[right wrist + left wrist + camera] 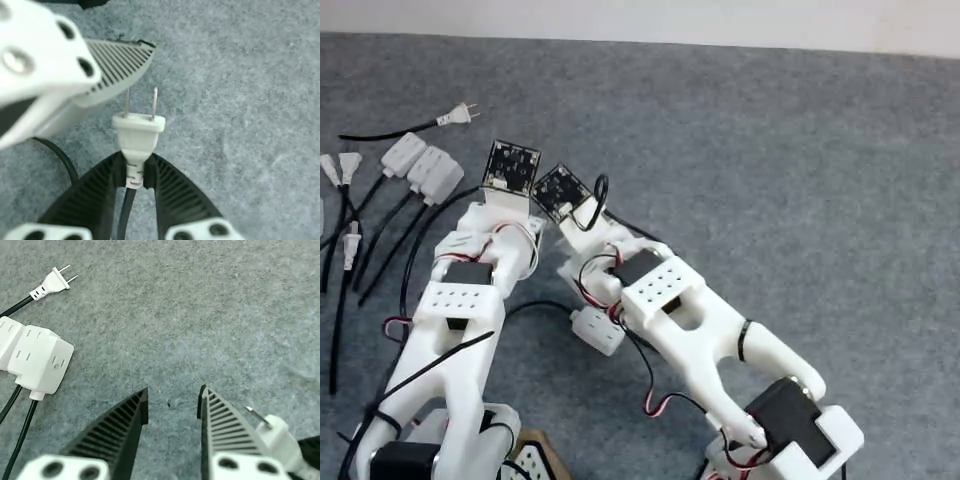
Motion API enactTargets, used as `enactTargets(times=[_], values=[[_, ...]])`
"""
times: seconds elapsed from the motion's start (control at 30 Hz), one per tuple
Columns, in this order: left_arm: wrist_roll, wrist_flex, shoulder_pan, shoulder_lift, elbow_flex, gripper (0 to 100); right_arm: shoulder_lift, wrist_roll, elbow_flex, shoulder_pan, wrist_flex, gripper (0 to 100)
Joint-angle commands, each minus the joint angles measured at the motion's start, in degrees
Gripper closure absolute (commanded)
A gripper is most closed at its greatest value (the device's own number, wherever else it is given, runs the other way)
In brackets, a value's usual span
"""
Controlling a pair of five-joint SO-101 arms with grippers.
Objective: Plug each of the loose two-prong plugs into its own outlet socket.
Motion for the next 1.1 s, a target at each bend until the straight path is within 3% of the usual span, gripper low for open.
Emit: enactTargets(times=[0.0, 0.53, 0.8, 1.07], values=[[0.3, -0.9, 0.7, -1.4, 0.0, 80, -7.5, -0.4, -0.4, -2.0, -0.1, 99.1], [2.0, -0.7, -1.1, -1.9, -1.2, 80, -13.7, -0.4, 5.6, -1.8, 1.8, 99.1], [4.7, 5.8, -2.6, -1.6, -12.6, 80, -14.6, -0.5, 15.1, 1.6, -12.2, 99.1], [6.3, 8.8, 4.3, -1.3, -13.7, 80, -15.4, -0.4, 14.9, 2.3, -12.1, 99.1]])
